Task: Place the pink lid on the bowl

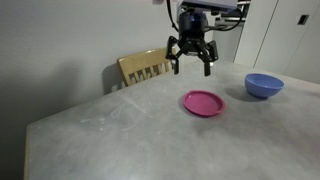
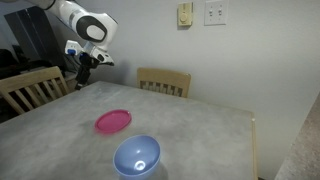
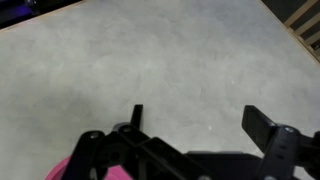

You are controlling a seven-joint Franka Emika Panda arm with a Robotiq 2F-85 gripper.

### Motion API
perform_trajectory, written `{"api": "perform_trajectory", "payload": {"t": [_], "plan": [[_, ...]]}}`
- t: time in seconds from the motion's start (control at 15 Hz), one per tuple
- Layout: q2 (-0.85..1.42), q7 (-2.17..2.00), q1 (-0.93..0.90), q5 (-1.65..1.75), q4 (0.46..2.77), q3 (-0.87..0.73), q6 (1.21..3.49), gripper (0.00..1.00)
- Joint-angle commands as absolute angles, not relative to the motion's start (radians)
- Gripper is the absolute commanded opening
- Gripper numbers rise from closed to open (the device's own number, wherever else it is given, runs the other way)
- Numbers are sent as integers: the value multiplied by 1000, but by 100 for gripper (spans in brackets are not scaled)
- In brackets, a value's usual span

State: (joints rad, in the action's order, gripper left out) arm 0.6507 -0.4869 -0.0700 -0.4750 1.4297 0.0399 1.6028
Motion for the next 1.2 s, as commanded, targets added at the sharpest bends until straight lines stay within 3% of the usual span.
{"api": "perform_trajectory", "payload": {"t": [0.0, 0.6, 1.13], "plan": [[669, -484, -67, -475, 1414, 38, 1594, 100], [711, -721, -135, -281, 1443, -64, 1802, 100], [827, -626, -121, -134, 1457, -61, 2046, 100]]}}
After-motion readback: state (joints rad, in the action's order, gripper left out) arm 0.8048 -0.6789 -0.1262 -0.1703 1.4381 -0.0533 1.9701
